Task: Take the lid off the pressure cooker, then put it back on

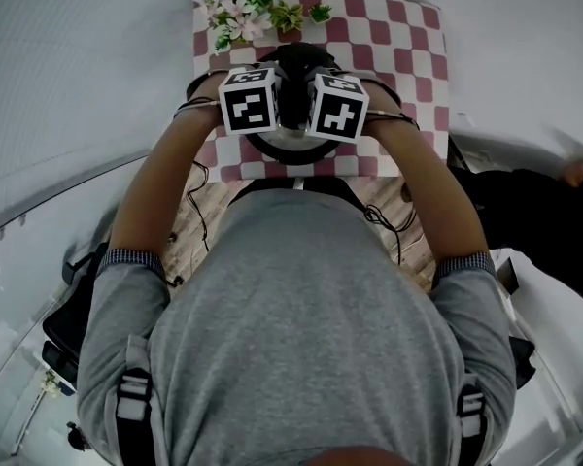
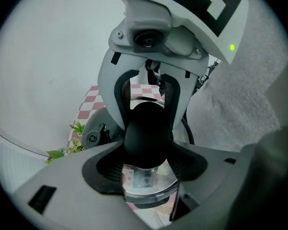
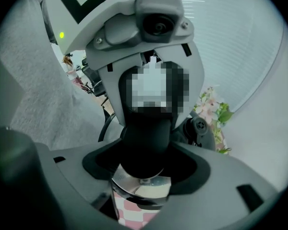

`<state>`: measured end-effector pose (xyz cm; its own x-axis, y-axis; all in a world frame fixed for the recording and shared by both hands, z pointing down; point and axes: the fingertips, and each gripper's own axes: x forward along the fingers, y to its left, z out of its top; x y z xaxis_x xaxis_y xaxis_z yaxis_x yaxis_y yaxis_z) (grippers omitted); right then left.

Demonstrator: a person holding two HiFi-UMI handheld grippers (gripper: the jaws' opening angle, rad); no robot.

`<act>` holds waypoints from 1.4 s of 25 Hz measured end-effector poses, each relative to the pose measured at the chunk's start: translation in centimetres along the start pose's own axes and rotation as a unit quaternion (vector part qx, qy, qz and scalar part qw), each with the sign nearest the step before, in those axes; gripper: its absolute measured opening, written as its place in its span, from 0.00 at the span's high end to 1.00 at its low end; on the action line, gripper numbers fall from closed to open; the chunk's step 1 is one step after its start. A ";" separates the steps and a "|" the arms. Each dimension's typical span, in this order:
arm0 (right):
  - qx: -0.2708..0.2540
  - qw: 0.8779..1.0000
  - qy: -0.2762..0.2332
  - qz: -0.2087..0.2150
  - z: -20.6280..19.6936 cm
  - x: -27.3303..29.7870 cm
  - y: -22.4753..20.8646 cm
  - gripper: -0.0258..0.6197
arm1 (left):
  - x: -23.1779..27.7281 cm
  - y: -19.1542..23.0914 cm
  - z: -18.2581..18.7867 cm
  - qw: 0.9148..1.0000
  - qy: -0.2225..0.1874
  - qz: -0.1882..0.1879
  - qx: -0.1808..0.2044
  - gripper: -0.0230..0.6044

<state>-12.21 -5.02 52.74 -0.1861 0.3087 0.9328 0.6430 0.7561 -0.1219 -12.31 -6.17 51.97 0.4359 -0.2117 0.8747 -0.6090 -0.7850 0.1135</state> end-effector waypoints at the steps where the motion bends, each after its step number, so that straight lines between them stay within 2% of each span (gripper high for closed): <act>1: -0.010 1.000 0.001 0.004 0.0 0.0 0.0 0.49 | 0.0 0.0 0.0 1.000 0.000 0.004 -0.007 0.49; 8: -0.075 0.997 0.014 0.031 -0.2 0.0 0.0 0.48 | 0.1 0.1 -0.1 0.998 0.016 0.030 -0.054 0.49; 14: -0.139 0.989 0.025 0.053 -0.3 0.1 0.0 0.48 | 0.1 0.2 -0.2 0.993 0.014 0.055 -0.107 0.49; 18: -0.151 0.986 0.032 0.060 -0.3 0.0 0.0 0.48 | 0.1 0.2 -0.3 0.991 0.008 0.070 -0.116 0.48; 21: -0.154 0.986 0.026 0.057 -0.2 0.0 -0.1 0.47 | -0.1 0.4 -0.2 0.989 -0.008 0.090 -0.121 0.47; 25: -0.155 0.988 -0.004 0.021 0.2 -0.6 -0.6 0.41 | -0.8 0.8 -0.5 0.980 -0.044 0.136 -0.136 0.44; 28: -0.126 0.989 -0.071 -0.004 1.4 -2.6 -0.9 0.41 | -2.3 0.7 -0.4 0.969 -0.088 0.168 -0.158 0.44; 30: -0.100 0.987 -0.126 -0.026 2.2 -4.5 -1.2 0.41 | -3.8 0.9 -0.3 0.957 -0.123 0.198 -0.175 0.44; 32: -0.071 0.981 -0.177 -0.047 2.6 -6.3 -1.3 0.41 | -5.5 1.0 0.3 0.940 -0.170 0.229 -0.188 0.44; 35: -0.029 0.966 -0.245 -0.078 2.9 -8.9 -1.3 0.42 | -8.5 0.9 2.1 0.910 -0.253 0.263 -0.198 0.44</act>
<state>-13.50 -7.11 43.58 -0.6043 0.4402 0.6641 0.6166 0.7862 0.0399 -15.17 -6.30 43.65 0.2027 -0.8167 0.5402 -0.9688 -0.2475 -0.0106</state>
